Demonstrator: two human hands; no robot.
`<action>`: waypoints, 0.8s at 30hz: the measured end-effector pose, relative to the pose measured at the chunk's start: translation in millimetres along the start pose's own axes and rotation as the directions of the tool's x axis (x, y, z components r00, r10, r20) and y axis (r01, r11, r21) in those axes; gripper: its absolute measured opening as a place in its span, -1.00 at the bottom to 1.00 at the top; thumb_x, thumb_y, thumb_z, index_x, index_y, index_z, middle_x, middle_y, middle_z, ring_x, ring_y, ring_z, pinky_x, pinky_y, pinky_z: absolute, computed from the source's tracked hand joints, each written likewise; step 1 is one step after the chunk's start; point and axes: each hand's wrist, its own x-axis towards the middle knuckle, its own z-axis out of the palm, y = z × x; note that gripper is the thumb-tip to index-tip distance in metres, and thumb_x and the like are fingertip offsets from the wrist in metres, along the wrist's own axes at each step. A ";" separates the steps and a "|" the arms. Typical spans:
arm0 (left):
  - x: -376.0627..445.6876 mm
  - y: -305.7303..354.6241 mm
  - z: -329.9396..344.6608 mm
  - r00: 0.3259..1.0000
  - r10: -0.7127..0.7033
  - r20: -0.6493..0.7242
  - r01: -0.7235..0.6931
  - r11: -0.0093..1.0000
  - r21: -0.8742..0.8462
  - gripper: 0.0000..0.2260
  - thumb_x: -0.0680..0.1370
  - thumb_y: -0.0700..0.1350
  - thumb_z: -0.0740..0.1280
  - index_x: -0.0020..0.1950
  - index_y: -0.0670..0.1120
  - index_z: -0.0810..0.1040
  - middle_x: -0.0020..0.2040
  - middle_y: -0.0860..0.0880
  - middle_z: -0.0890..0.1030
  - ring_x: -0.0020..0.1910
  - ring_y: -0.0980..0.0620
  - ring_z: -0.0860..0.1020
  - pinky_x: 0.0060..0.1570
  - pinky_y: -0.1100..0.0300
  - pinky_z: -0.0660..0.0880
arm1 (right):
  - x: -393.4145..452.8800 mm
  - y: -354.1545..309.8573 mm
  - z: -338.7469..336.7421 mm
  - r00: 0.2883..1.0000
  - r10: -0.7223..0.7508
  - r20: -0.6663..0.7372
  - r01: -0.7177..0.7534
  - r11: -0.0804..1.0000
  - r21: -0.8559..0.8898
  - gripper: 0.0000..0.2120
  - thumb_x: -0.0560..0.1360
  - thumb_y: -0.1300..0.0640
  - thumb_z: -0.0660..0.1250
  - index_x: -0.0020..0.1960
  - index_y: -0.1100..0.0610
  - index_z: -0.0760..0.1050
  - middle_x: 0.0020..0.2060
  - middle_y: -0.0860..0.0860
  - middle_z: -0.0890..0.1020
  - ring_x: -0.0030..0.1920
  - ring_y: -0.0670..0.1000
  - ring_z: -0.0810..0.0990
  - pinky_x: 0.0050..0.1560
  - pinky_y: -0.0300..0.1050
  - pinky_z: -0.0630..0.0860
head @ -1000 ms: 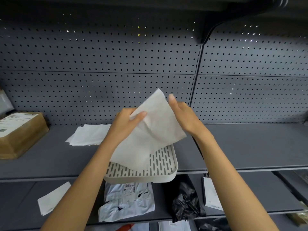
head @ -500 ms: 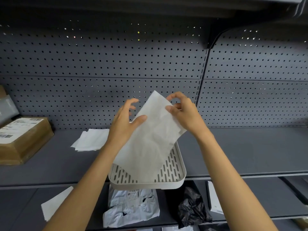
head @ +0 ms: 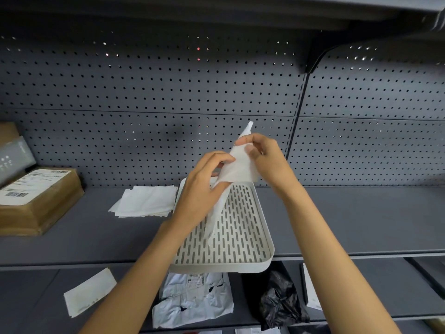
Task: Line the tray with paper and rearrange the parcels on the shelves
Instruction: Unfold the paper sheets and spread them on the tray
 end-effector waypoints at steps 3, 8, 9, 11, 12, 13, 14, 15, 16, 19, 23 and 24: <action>1.6 1.3 -3.6 0.997 -0.035 -0.068 0.033 0.999 -0.020 -0.82 0.55 -0.33 0.37 0.11 -0.15 0.64 0.12 0.01 0.62 0.12 0.19 0.58 0.10 0.41 0.45 | -2.1 1.2 -1.0 0.998 0.028 0.048 -0.028 1.000 0.001 -0.78 0.67 0.24 0.22 0.23 0.12 0.58 0.14 0.14 0.64 0.06 0.13 0.65 0.04 -0.07 0.60; 4.4 3.4 -9.6 0.984 -0.129 -0.125 0.131 0.991 0.003 -0.87 0.61 -0.13 0.36 -0.07 -0.13 0.66 -0.11 0.03 0.66 -0.07 0.14 0.56 -0.13 0.42 0.39 | -8.5 -4.6 -2.3 0.996 0.017 0.093 0.004 0.976 -0.220 -0.67 0.62 -0.11 0.30 0.31 0.02 0.53 0.13 0.05 0.53 0.01 0.07 0.61 0.04 -0.05 0.57; 5.0 1.8 -10.7 0.980 -0.149 -0.131 0.153 0.988 0.019 -0.82 0.62 -0.09 0.35 -0.11 -0.15 0.64 -0.19 0.00 0.63 -0.14 0.09 0.54 -0.20 0.40 0.36 | -10.2 -7.5 -2.5 0.997 -0.014 0.069 0.032 0.963 -0.269 -0.66 0.60 -0.16 0.30 0.27 0.00 0.55 0.08 0.02 0.49 -0.04 -0.02 0.56 -0.02 -0.13 0.51; 6.3 -1.2 -13.5 0.977 -0.180 -0.115 0.184 0.982 0.028 -0.71 0.63 -0.04 0.34 -0.20 -0.22 0.53 -0.31 -0.11 0.52 -0.30 0.03 0.41 -0.30 0.30 0.28 | -14.1 -15.1 -5.1 0.996 -0.084 0.026 0.088 0.955 -0.284 -0.69 0.56 -0.20 0.33 0.16 -0.02 0.62 -0.01 -0.04 0.43 -0.08 -0.18 0.46 -0.06 -0.27 0.40; 6.9 -2.0 -15.1 0.977 -0.192 -0.093 0.195 0.980 0.034 -0.66 0.63 -0.02 0.33 -0.22 -0.24 0.48 -0.35 -0.13 0.46 -0.35 0.04 0.34 -0.33 0.26 0.24 | -15.5 -19.1 -7.5 0.993 -0.116 0.024 0.118 0.956 -0.268 -0.71 0.55 -0.20 0.35 0.11 -0.03 0.64 -0.03 -0.06 0.42 -0.06 -0.20 0.45 -0.04 -0.30 0.38; 7.3 -2.6 -16.6 0.977 -0.201 -0.072 0.205 0.978 0.047 -0.61 0.63 0.02 0.32 -0.24 -0.25 0.44 -0.37 -0.12 0.39 -0.36 0.05 0.28 -0.36 0.22 0.19 | -16.6 -22.7 -10.2 0.989 -0.141 0.044 0.148 0.956 -0.254 -0.73 0.53 -0.20 0.38 0.07 -0.05 0.66 -0.03 -0.06 0.44 -0.02 -0.20 0.44 -0.02 -0.31 0.37; 7.9 -2.9 -17.9 0.977 -0.206 -0.057 0.210 0.975 0.067 -0.58 0.64 0.04 0.31 -0.26 -0.25 0.41 -0.39 -0.09 0.34 -0.37 0.06 0.25 -0.37 0.21 0.17 | -17.1 -26.2 -12.6 0.985 -0.154 0.077 0.169 0.952 -0.254 -0.78 0.51 -0.20 0.40 0.01 -0.08 0.66 -0.01 -0.07 0.47 0.01 -0.20 0.45 0.00 -0.31 0.37; 8.3 -3.0 -18.9 0.977 -0.207 -0.051 0.211 0.973 0.091 -0.56 0.64 0.06 0.30 -0.29 -0.23 0.39 -0.40 -0.05 0.31 -0.39 0.06 0.22 -0.39 0.21 0.15 | -17.0 -29.1 -14.7 0.982 -0.152 0.117 0.178 0.946 -0.270 -0.84 0.49 -0.18 0.43 -0.03 -0.13 0.66 0.00 -0.09 0.52 0.03 -0.19 0.47 0.01 -0.29 0.39; 8.6 -2.6 -19.5 0.977 -0.205 -0.049 0.210 0.972 0.110 -0.55 0.64 0.08 0.29 -0.31 -0.21 0.37 -0.40 -0.03 0.29 -0.40 0.05 0.21 -0.41 0.21 0.15 | -15.8 -30.6 -15.9 0.979 -0.144 0.145 0.182 0.935 -0.303 -0.89 0.48 -0.16 0.45 -0.07 -0.15 0.66 -0.03 -0.14 0.56 0.03 -0.18 0.50 0.03 -0.24 0.44; 9.2 0.8 -19.2 0.983 -0.184 -0.031 0.186 0.973 0.140 -0.52 0.66 0.09 0.26 -0.32 -0.22 0.33 -0.41 0.00 0.25 -0.42 0.07 0.17 -0.42 0.20 0.13 | -10.7 -29.4 -13.4 0.983 -0.132 0.124 0.172 0.895 -0.411 -0.94 0.52 0.03 0.46 -0.12 -0.08 0.68 -0.15 -0.18 0.66 -0.02 -0.05 0.63 0.07 0.07 0.59; 8.6 5.4 -18.2 0.989 -0.149 0.016 0.146 0.983 0.114 -0.55 0.69 0.07 0.20 -0.33 -0.06 0.17 -0.39 0.04 0.15 -0.42 0.08 0.12 -0.41 0.20 0.06 | -6.3 -25.4 -8.3 0.990 -0.123 0.069 0.141 0.889 -0.436 -0.85 0.56 0.17 0.40 -0.17 0.00 0.65 -0.27 -0.10 0.69 -0.13 0.01 0.66 0.03 0.12 0.63; 9.1 5.8 -18.3 0.988 -0.151 0.028 0.147 0.982 0.120 -0.55 0.69 0.07 0.20 -0.32 -0.03 0.14 -0.39 0.05 0.14 -0.41 0.08 0.11 -0.38 0.19 0.05 | -5.5 -23.8 -7.7 0.990 -0.123 0.063 0.138 0.893 -0.429 -0.82 0.56 0.18 0.40 -0.19 -0.01 0.62 -0.27 -0.10 0.69 -0.13 0.02 0.66 0.03 0.13 0.63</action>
